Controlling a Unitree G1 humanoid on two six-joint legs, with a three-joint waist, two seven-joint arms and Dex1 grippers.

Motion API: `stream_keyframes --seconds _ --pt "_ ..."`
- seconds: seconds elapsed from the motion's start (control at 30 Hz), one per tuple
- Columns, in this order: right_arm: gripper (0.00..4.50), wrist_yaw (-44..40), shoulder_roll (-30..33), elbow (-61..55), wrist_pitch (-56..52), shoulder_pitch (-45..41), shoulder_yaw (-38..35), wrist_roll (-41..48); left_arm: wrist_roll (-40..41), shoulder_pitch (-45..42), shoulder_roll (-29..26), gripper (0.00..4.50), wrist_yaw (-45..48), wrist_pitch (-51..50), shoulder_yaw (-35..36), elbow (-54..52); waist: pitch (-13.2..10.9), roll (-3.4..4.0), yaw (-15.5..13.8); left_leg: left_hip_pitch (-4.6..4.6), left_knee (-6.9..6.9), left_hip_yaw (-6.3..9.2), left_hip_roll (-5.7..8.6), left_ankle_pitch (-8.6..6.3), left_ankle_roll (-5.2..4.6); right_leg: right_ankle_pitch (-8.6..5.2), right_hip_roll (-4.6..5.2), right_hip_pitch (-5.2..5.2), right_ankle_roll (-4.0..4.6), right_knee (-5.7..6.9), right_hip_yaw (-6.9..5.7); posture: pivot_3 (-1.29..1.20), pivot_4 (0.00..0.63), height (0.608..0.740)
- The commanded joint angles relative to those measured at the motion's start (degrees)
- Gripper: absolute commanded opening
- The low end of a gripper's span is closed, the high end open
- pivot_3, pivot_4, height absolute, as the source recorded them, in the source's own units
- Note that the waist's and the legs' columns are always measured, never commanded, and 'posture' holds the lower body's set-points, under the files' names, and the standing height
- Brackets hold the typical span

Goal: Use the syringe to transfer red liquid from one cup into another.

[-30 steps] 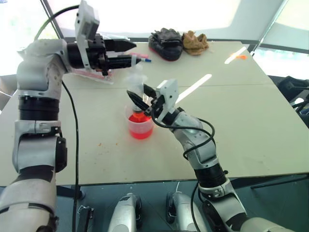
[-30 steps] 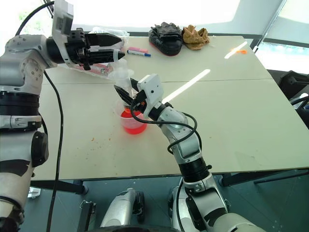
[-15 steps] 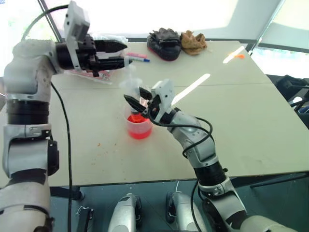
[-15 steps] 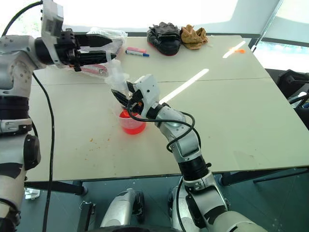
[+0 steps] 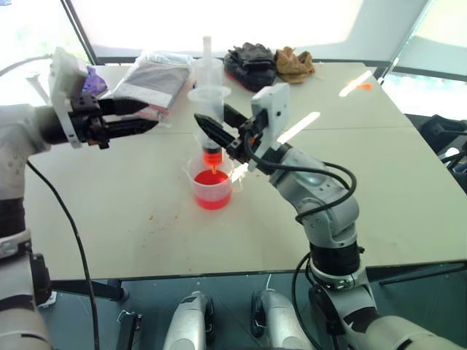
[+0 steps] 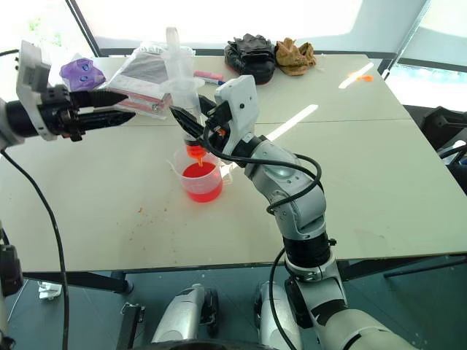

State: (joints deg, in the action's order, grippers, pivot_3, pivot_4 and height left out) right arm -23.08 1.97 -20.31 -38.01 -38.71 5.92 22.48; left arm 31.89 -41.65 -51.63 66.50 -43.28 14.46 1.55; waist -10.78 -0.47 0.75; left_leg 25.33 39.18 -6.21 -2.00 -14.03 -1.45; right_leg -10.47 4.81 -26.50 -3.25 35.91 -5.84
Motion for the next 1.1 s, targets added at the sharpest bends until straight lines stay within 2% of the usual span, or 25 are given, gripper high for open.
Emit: stream_keyframes --seconds 0.03,0.17,0.27,0.43,0.63,0.83,1.1 --pt "1.47 -0.1 0.7 -2.0 -1.6 -3.5 -1.0 2.3 1.6 -0.8 0.9 2.58 -4.9 0.8 3.4 -3.3 0.0 0.0 -0.1 0.0 0.01 0.01 0.01 0.0 0.0 0.0 0.01 0.01 0.0 0.0 0.0 0.0 0.15 0.74" --pt "1.47 -1.2 1.6 7.2 2.0 -12.2 -4.0 2.0 0.0 -2.4 3.6 2.58 -9.6 4.8 3.0 -1.0 0.0 0.0 0.1 -0.03 0.01 0.0 0.05 0.02 0.02 0.01 0.03 0.0 0.01 0.02 0.0 0.0 0.15 0.74" --pt "1.47 -3.6 1.7 18.5 11.9 -17.7 -3.3 -2.0 0.4 -2.6 4.3 2.58 -9.8 5.6 2.2 -0.2 0.0 0.0 0.4 -0.05 0.0 -0.01 0.09 0.02 0.03 0.01 0.0 0.0 0.01 0.06 0.0 0.0 0.15 0.74" --pt "1.47 -5.7 -0.7 44.2 31.9 -27.0 -4.1 -7.3 0.2 -2.6 4.6 2.58 -10.5 6.9 1.6 0.3 0.0 0.0 0.5 -0.05 -0.02 -0.07 0.09 0.02 0.04 0.01 -0.02 -0.03 0.02 0.05 0.0 0.0 0.15 0.74" --pt "1.47 -6.7 -2.3 66.5 47.5 -34.0 -5.6 -10.3 -0.1 -2.9 4.5 2.58 -10.9 8.7 1.3 1.7 0.0 0.0 0.4 -0.01 -0.03 -0.08 0.03 0.03 0.04 0.01 0.0 -0.04 0.02 0.04 0.01 0.0 0.15 0.74" --pt "1.47 -9.3 -3.2 73.3 51.1 -36.2 -7.0 -10.0 -6.0 -13.2 4.6 2.58 -8.1 18.8 -3.4 14.0 0.0 -0.03 0.2 0.0 -0.03 -0.08 0.05 0.07 0.11 0.01 0.02 -0.03 0.02 0.03 0.0 0.0 0.15 0.74" --pt "1.47 -10.9 -2.8 72.6 50.9 -34.4 -7.5 -10.7 -15.5 -34.7 9.1 2.58 0.0 35.8 -10.4 43.7 0.0 -0.03 0.2 0.02 -0.03 -0.24 0.13 0.18 0.3 0.01 -0.02 -0.01 0.01 0.1 -0.02 0.0 0.15 0.74"
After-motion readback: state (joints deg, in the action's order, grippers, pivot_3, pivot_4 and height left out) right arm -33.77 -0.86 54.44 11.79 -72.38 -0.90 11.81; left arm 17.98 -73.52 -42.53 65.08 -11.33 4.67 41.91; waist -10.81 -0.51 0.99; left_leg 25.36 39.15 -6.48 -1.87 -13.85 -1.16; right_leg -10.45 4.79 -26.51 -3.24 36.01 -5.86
